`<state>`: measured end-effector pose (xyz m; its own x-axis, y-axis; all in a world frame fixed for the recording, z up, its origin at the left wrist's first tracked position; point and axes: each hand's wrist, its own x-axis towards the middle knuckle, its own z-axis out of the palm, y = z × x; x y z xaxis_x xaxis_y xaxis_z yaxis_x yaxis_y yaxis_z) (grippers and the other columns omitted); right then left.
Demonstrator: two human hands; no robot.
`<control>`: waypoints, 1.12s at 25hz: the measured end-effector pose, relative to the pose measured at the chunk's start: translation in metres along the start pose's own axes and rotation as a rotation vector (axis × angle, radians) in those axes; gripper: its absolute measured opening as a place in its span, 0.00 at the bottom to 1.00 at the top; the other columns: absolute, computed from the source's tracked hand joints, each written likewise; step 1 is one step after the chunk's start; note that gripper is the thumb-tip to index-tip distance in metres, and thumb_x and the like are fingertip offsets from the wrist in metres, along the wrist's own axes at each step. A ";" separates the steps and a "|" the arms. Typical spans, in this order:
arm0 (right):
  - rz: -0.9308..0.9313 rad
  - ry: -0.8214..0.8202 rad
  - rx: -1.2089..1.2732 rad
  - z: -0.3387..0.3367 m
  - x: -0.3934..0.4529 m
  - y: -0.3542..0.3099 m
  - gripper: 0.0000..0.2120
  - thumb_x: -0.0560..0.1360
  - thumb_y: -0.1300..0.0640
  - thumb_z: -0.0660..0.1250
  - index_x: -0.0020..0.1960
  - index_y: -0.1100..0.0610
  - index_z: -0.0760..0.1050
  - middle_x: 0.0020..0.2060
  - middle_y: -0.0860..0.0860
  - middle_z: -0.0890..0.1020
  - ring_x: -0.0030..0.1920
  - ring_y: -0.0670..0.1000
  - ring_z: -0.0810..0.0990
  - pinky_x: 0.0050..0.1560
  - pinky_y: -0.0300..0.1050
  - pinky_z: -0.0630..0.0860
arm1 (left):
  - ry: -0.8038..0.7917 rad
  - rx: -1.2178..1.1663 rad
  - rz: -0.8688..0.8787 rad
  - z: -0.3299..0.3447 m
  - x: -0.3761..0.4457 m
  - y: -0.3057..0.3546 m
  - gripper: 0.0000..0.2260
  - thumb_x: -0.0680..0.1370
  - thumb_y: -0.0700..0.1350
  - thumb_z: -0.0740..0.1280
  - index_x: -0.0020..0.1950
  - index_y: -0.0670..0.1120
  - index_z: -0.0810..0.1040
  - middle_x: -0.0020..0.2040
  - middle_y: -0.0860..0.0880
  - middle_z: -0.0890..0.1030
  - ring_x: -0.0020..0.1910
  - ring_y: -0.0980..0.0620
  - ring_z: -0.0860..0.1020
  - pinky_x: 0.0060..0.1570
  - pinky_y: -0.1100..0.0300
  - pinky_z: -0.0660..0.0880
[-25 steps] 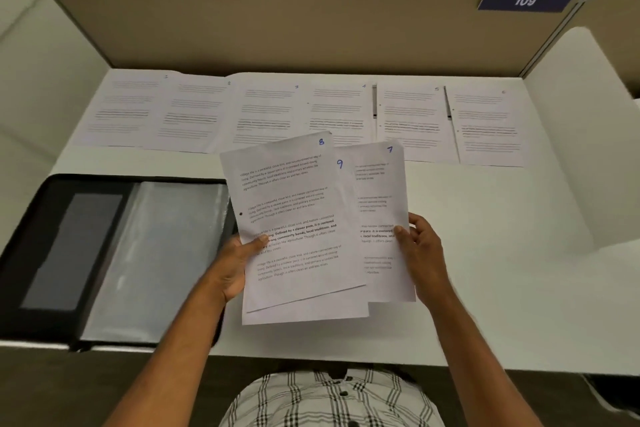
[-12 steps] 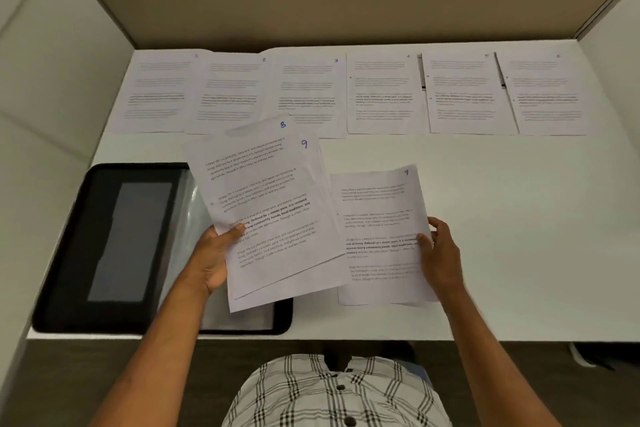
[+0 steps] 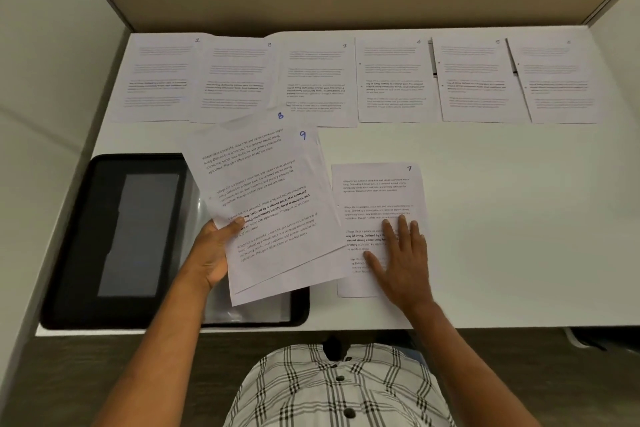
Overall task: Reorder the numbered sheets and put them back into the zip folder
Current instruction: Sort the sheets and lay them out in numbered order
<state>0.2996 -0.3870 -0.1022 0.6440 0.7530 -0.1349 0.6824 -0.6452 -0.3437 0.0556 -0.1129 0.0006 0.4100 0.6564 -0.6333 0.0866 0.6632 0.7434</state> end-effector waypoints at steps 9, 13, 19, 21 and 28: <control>-0.020 0.021 0.051 0.016 -0.005 -0.036 0.40 0.82 0.32 0.53 0.86 0.51 0.50 0.85 0.55 0.47 0.85 0.59 0.41 0.83 0.62 0.45 | 0.019 -0.001 -0.018 -0.021 0.001 -0.006 0.19 0.81 0.37 0.66 0.72 0.44 0.75 0.63 0.43 0.83 0.62 0.41 0.82 0.60 0.40 0.79; -0.040 0.017 0.048 0.022 -0.009 -0.046 0.40 0.82 0.31 0.50 0.86 0.51 0.48 0.85 0.55 0.45 0.85 0.59 0.40 0.83 0.62 0.44 | 0.020 -0.023 -0.015 -0.030 0.001 -0.007 0.20 0.80 0.37 0.67 0.73 0.44 0.74 0.65 0.42 0.82 0.64 0.40 0.80 0.63 0.37 0.76; -0.068 0.028 0.068 0.030 -0.012 -0.056 0.40 0.83 0.30 0.47 0.86 0.53 0.46 0.85 0.55 0.44 0.84 0.60 0.38 0.83 0.64 0.44 | 0.026 -0.021 -0.017 -0.030 -0.005 -0.010 0.19 0.80 0.37 0.67 0.71 0.45 0.76 0.64 0.42 0.82 0.63 0.40 0.81 0.62 0.38 0.76; -0.070 0.039 0.067 0.035 -0.011 -0.055 0.40 0.83 0.33 0.54 0.86 0.53 0.47 0.85 0.56 0.44 0.84 0.61 0.39 0.82 0.67 0.46 | 0.016 -0.014 -0.019 -0.026 -0.008 -0.010 0.17 0.81 0.37 0.66 0.70 0.45 0.77 0.63 0.42 0.83 0.62 0.40 0.82 0.62 0.38 0.77; -0.116 0.073 0.085 0.038 -0.013 -0.061 0.47 0.80 0.32 0.61 0.85 0.59 0.49 0.85 0.61 0.46 0.84 0.65 0.40 0.81 0.68 0.42 | -0.002 -0.001 -0.025 -0.012 -0.016 -0.014 0.17 0.81 0.37 0.66 0.70 0.45 0.76 0.63 0.43 0.83 0.61 0.41 0.82 0.58 0.40 0.80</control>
<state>0.2362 -0.3524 -0.1150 0.5878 0.8087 -0.0229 0.7241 -0.5384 -0.4310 0.0366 -0.1285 -0.0026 0.4097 0.6391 -0.6510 0.0956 0.6796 0.7273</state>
